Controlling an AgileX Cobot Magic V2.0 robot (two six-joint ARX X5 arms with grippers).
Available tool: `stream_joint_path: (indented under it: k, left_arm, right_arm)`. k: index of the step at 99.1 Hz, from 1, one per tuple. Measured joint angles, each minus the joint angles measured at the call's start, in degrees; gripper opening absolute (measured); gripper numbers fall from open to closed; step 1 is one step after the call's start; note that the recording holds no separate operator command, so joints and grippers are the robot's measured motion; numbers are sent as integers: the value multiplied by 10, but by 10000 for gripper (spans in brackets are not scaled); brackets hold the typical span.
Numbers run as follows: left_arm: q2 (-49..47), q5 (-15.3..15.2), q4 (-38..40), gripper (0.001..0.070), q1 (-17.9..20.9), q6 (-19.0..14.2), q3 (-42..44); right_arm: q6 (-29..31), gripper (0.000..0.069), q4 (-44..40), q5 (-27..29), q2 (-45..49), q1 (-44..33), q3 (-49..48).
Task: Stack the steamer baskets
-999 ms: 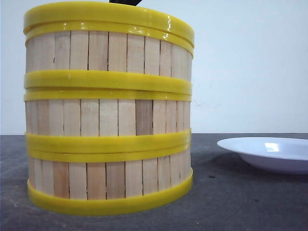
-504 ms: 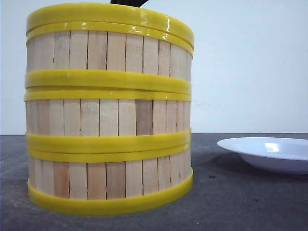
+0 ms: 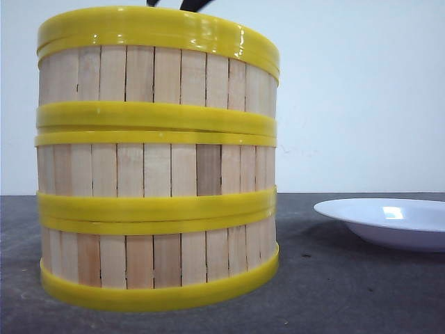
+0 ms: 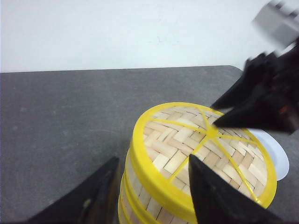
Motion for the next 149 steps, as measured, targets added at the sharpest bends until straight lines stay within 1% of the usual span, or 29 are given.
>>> stream_joint_path:
  k: [9, 28, 41, 64, 76, 87, 93, 106, 116, 126, 143, 146, 149]
  left_arm:
    - [0, 0, 0, 275, 0, 0, 0]
    - [0, 0, 2, 275, 0, 0, 0]
    - [0, 0, 4, 275, 0, 1, 0]
    - [-1, 0, 19, 276, 0, 21, -2]
    - [-14, 0, 35, 276, 0, 28, -33]
    - [-38, 18, 59, 275, 0, 29, -85]
    - [-57, 22, 68, 276, 0, 29, -113]
    - [-99, 35, 74, 275, 0, 29, -164]
    - [-112, 43, 60, 275, 0, 29, -176]
    - [-111, 45, 50, 275, 0, 29, -177]
    - [-111, 45, 48, 275, 0, 29, -177]
    - [-111, 45, 49, 271, 0, 29, -177]
    - [-111, 45, 49, 255, 0, 29, -177]
  right_arm:
    - [-2, 275, 13, 17, -45, 0, 0]
    - [-16, 275, 24, 86, -141, 0, 2]
    - [-26, 275, 25, 119, -196, 0, 2]
    - [-30, 275, 8, 156, -278, 0, -9]
    - [-32, 275, 16, 175, -336, 0, -80]
    - [-32, 275, 56, 197, -400, 0, -183]
    - [-29, 275, 83, 208, -441, 0, -249]
    - [-16, 275, 129, 210, -525, 0, -384]
    - [-3, 275, 145, 210, -574, 0, -466]
    - [9, 275, 145, 210, -589, 0, -504]
    - [18, 274, 156, 210, -586, 0, -508]
    - [19, 266, 159, 210, -586, 0, -508]
    - [19, 241, 162, 210, -586, 0, -508]
